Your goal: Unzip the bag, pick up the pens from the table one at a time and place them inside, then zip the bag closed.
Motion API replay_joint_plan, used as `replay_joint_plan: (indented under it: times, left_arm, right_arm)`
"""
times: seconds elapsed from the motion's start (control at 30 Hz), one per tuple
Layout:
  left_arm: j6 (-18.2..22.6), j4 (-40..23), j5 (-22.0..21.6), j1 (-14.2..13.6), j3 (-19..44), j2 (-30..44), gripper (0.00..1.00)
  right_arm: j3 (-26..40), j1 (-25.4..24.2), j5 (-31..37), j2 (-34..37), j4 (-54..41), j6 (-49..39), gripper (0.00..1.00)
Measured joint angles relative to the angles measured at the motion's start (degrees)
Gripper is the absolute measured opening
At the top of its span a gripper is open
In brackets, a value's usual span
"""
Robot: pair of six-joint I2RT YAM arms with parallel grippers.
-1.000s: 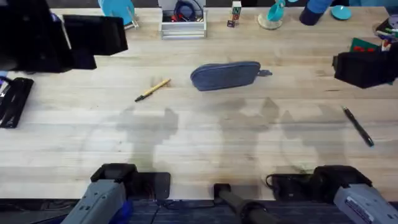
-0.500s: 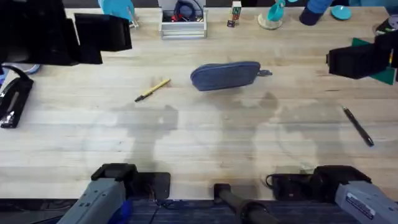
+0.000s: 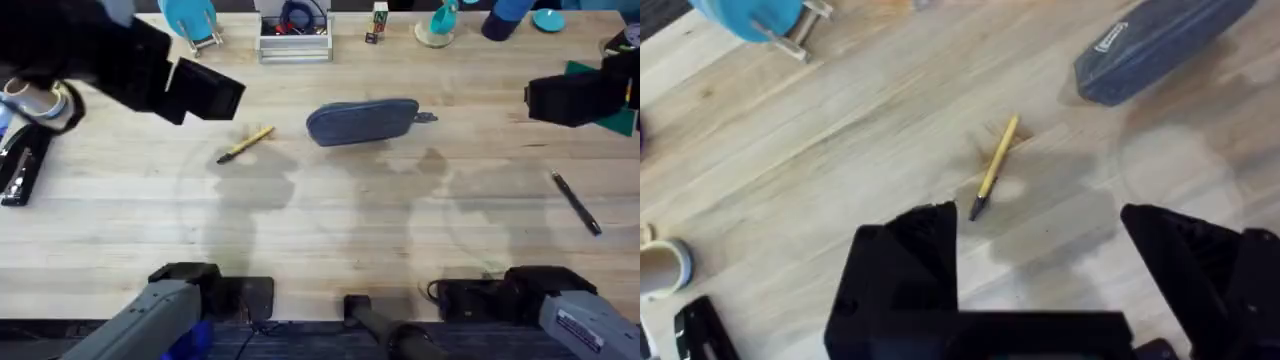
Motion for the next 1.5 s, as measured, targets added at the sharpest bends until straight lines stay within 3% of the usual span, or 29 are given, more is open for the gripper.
replay_joint_plan:
  times: [0.17, 0.47, 0.73, 0.87, 1.27, 1.5]
  left_arm:
    - [7.3, 0.4, 2.8, 0.0, 0.0, 5.1, 0.994]
    - [25.0, 0.5, 14.2, 0.0, 0.0, 14.2, 0.996]
    - [35.4, 1.1, 21.4, 0.0, 0.0, 22.3, 0.998]
    - [39.6, 4.8, 25.3, 0.0, -2.5, 24.7, 0.998]
    - [43.6, 23.2, 34.3, 0.0, -18.6, 25.3, 0.995]
    - [43.7, 28.9, 38.8, 0.0, -21.5, 30.4, 0.995]
  right_arm:
    - [0.0, 0.0, 0.0, 0.0, 0.0, 0.0, 0.997]
    - [0.0, 0.0, 0.0, 0.0, -0.6, 0.0, 0.997]
    - [0.0, 0.0, 0.0, 0.0, -0.6, 0.0, 0.997]
    - [0.0, 0.0, 0.0, 0.0, -0.6, 0.0, 0.997]
    - [0.0, 0.0, 0.0, 0.0, -0.6, 0.0, 0.997]
    - [0.0, 0.0, 0.0, 0.0, -0.6, 0.0, 0.997]
